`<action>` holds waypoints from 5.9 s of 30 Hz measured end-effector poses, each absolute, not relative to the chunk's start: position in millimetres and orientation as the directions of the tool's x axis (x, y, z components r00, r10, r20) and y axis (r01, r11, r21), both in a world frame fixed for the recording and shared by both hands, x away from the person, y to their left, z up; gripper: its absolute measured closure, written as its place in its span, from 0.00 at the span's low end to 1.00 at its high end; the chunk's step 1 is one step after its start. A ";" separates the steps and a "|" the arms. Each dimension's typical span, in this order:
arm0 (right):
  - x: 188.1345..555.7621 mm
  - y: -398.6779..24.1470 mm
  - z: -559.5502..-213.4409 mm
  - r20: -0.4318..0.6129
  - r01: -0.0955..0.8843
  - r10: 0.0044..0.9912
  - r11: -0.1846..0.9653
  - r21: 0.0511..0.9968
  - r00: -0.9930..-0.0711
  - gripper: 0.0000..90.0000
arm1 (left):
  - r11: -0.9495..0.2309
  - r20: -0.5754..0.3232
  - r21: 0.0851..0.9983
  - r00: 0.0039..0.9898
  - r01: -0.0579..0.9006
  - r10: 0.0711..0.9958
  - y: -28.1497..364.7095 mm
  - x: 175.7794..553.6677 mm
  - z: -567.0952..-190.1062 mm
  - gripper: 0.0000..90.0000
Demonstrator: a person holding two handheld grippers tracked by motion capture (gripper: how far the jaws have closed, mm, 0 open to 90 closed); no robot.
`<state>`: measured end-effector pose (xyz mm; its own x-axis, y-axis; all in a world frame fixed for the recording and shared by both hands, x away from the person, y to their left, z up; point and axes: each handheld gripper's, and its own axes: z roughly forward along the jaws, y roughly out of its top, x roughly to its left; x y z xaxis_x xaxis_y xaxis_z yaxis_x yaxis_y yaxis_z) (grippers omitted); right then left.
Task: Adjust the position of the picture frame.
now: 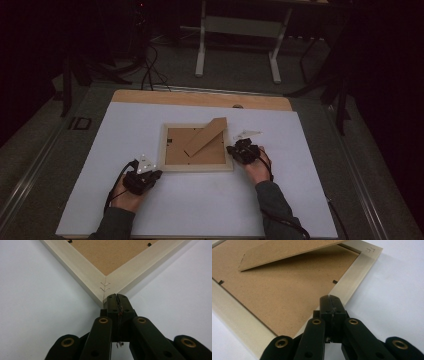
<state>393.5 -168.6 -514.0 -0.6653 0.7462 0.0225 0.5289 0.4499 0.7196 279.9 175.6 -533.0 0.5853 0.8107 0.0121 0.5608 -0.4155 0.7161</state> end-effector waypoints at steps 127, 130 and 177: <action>342.2 -89.8 -518.9 0.065 0.407 0.518 0.582 0.704 -0.853 1.00 | -0.335 -0.032 0.678 0.482 0.654 0.876 135.1 339.6 -531.2 1.00; 341.2 -84.6 -518.8 0.063 0.399 0.507 0.589 0.703 -0.860 1.00 | -0.336 -0.029 0.675 0.478 0.657 0.878 133.4 342.8 -530.8 1.00; 383.6 -202.9 -473.0 0.043 0.475 0.771 0.346 0.809 -0.635 1.00 | -0.324 -0.056 0.691 0.495 0.646 0.867 132.3 340.4 -532.5 1.00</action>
<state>383.6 -202.9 -473.0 -0.6353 0.7711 0.0431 0.4749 0.3461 0.8091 340.4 132.3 -532.5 0.4946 0.8673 -0.0562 0.6463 -0.3238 0.6910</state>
